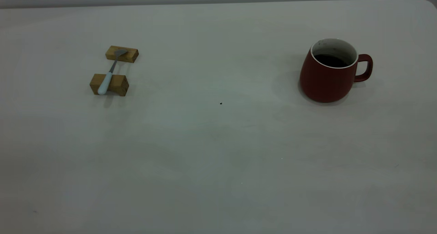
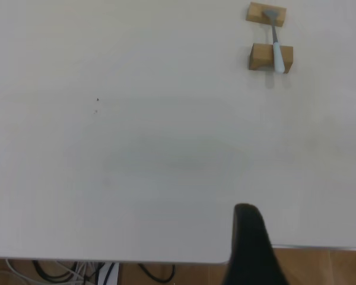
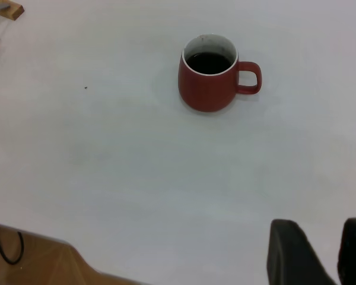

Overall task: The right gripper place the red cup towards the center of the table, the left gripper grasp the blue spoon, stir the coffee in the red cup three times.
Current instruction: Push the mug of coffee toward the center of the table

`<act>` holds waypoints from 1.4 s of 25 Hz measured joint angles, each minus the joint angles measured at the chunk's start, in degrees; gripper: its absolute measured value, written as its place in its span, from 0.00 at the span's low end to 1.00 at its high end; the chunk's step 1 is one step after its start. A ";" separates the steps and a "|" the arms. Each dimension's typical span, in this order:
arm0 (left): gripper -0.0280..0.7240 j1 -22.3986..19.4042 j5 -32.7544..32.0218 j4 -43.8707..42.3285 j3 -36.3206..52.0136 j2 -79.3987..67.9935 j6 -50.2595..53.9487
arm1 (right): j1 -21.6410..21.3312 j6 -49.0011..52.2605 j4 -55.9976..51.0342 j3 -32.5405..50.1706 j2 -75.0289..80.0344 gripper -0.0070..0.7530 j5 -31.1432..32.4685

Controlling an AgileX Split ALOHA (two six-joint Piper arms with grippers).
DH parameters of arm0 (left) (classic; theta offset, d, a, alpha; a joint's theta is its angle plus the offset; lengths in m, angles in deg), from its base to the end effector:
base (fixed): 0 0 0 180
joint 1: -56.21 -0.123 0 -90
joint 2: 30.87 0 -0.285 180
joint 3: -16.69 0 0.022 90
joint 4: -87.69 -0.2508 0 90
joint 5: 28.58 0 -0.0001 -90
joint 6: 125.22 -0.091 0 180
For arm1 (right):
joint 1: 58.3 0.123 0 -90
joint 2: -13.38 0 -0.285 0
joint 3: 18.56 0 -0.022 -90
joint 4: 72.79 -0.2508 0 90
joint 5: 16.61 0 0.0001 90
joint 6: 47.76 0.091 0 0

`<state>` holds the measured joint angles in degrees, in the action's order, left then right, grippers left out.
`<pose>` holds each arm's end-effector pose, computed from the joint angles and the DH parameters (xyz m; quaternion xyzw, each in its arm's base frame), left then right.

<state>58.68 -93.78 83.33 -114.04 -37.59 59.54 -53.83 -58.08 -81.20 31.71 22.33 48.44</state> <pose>-0.0095 0.0067 0.2679 -0.0204 0.8703 0.0069 0.4920 -0.0036 0.0118 0.2640 -0.1172 0.8739 0.0493 0.4693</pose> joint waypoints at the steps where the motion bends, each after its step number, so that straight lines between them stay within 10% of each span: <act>1: 0.77 0.00 0.00 0.00 0.00 0.00 0.00 | 0.00 0.00 0.00 0.00 0.00 0.32 0.00; 35: 0.77 0.00 0.00 0.00 0.00 0.00 0.00 | 0.00 3.67 0.53 -3.13 3.30 0.34 -0.19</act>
<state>58.68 -93.78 83.33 -114.04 -37.59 59.54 -53.83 -54.41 -80.67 28.59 25.63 48.25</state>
